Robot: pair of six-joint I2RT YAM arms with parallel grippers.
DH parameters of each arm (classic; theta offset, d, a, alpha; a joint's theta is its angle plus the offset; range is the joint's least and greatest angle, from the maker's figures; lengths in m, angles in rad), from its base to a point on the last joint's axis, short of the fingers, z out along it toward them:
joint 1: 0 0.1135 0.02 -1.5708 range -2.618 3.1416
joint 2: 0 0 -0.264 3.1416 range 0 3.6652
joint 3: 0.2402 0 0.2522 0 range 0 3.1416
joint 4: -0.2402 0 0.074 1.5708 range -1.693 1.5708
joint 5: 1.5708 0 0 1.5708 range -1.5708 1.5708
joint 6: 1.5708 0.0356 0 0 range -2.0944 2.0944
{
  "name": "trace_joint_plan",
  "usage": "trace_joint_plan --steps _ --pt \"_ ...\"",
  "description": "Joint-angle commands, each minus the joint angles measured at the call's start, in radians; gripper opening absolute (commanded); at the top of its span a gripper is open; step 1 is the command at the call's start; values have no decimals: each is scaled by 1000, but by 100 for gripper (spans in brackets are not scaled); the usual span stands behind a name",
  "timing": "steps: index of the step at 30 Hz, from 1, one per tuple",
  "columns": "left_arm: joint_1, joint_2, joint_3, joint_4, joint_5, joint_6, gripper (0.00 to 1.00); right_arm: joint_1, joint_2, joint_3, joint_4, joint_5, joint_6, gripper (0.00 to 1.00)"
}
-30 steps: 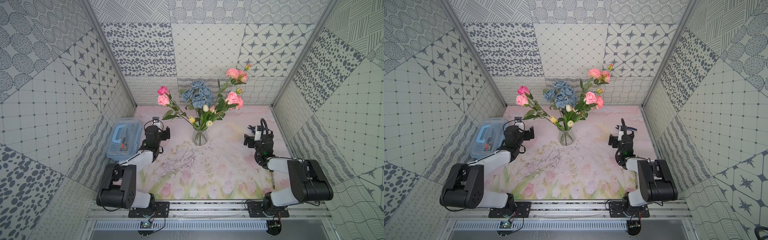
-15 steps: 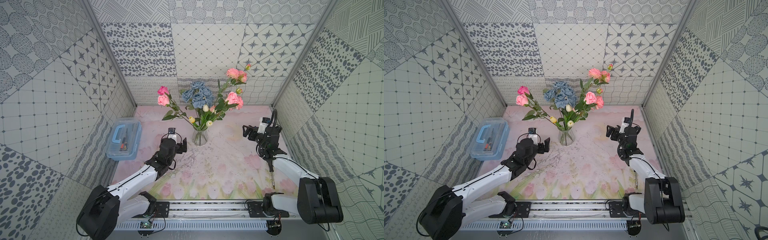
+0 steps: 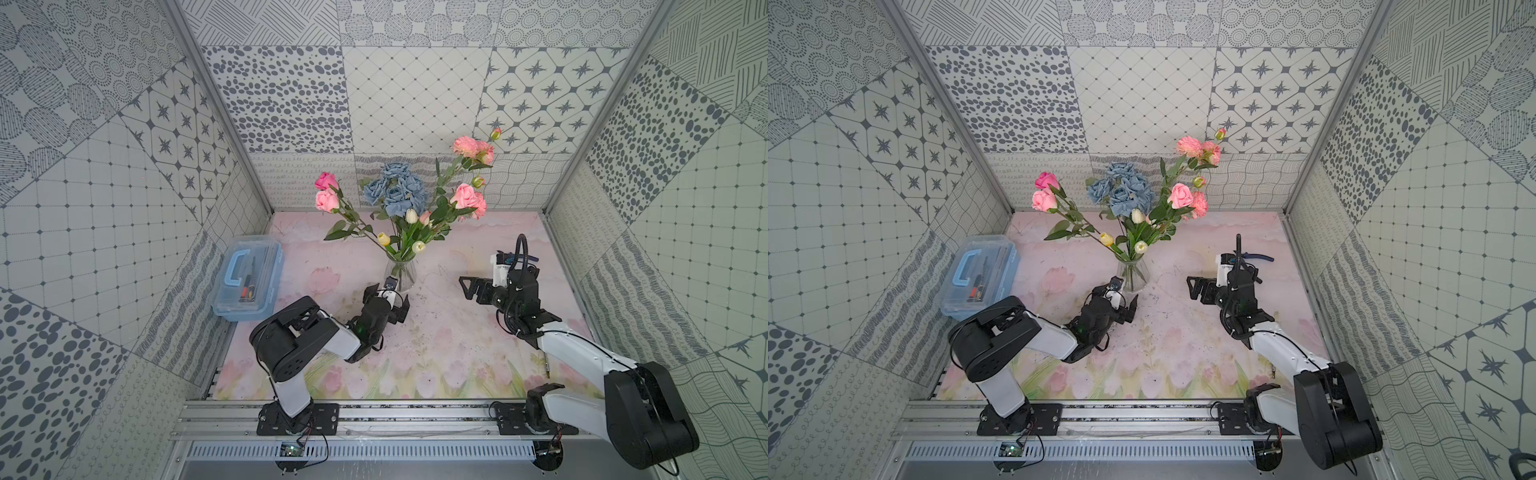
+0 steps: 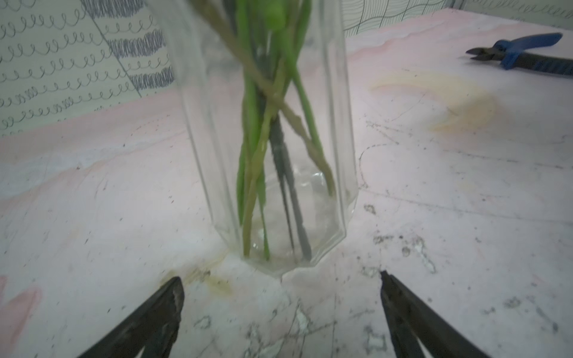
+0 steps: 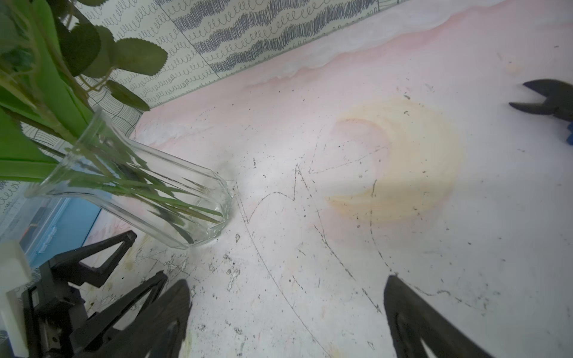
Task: Pick out pink flowers from the vase
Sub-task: Move the vase to the center of the board.
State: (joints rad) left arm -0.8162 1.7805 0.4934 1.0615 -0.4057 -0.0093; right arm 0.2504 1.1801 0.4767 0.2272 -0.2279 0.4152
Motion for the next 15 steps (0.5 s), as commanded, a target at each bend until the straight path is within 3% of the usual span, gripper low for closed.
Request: trace_joint_plan --steps 1,10,15 --pt "-11 94 111 352 -25 150 99 3 -57 -17 -29 21 -18 98" --pt "7 224 271 352 -135 177 99 3 -95 15 -104 44 -40 98" --pt "51 256 296 352 -129 126 99 3 -113 19 -132 46 -55 98"
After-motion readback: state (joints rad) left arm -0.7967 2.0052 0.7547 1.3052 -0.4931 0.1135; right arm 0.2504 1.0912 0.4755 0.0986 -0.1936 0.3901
